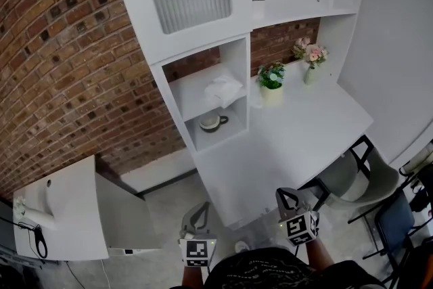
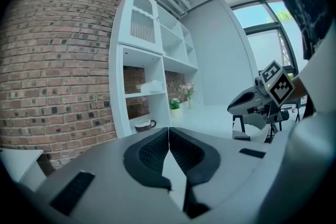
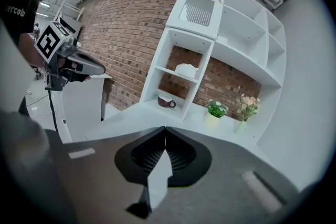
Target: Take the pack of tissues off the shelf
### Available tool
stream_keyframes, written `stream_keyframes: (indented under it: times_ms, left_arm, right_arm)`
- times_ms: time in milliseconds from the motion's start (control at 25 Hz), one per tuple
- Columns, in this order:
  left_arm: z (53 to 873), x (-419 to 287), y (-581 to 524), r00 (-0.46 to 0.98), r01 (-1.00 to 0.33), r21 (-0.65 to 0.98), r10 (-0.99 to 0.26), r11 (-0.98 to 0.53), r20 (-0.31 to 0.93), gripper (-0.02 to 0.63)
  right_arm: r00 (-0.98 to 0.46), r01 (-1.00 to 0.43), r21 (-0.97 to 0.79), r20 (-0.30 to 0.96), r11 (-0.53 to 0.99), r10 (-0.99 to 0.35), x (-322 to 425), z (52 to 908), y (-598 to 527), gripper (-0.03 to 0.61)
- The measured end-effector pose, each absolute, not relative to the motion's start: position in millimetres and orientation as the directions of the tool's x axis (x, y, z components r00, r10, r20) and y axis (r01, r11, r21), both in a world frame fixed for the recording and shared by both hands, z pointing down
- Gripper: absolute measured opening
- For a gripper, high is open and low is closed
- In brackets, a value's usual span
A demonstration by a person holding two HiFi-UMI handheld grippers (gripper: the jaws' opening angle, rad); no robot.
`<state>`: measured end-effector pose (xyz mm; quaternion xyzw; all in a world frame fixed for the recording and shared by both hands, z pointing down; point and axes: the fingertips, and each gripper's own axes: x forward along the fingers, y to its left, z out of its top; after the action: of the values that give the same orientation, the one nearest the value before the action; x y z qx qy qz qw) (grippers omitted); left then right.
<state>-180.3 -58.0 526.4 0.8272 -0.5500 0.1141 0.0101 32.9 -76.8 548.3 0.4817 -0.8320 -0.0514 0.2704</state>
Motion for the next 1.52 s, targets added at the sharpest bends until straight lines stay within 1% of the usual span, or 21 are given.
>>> stream_keyframes:
  times_ms: [320,720,1000,1080,1200,1320,1520]
  left_arm:
    - [516,-183,-65,0.403,-0.890,-0.133,-0.890,-0.435,0.213,0.009]
    - [522,-189,-69,0.391,-0.902,-0.095,-0.892,-0.420,0.228,0.009]
    - [524,-185,-81,0.381,-0.911,-0.076,-0.897,-0.406,0.225,0.009]
    - [522,-185,-86,0.376,-0.910,-0.093,-0.898,-0.405,0.230,0.009]
    - [522,-185,-95,0.361,-0.920,-0.076,-0.906,-0.384,0.220,0.009]
    - [520,-184,-104,0.355,-0.914,-0.114,-0.904,-0.388,0.238,0.009]
    - [519,-179,-126,0.331,-0.926,-0.104,-0.914,-0.362,0.234,0.009]
  right_arm:
    - [-0.365,-0.810,0.306,0.405,0.501,-0.838,31,553,-77,0.005]
    - [-0.381,-0.808,0.280,0.422,0.518,-0.822,28,562,-79,0.005]
    - [-0.381,-0.818,0.274,0.399,0.505,-0.834,33,553,-99,0.005]
    - [-0.388,-0.820,0.265,0.396,0.508,-0.832,33,552,-105,0.005]
    - [-0.406,-0.820,0.247,0.387,0.517,-0.828,31,549,-117,0.005]
    - [-0.409,-0.821,0.248,0.373,0.514,-0.833,33,545,-130,0.005]
    - [-0.428,-0.824,0.232,0.346,0.518,-0.835,39,535,-162,0.005]
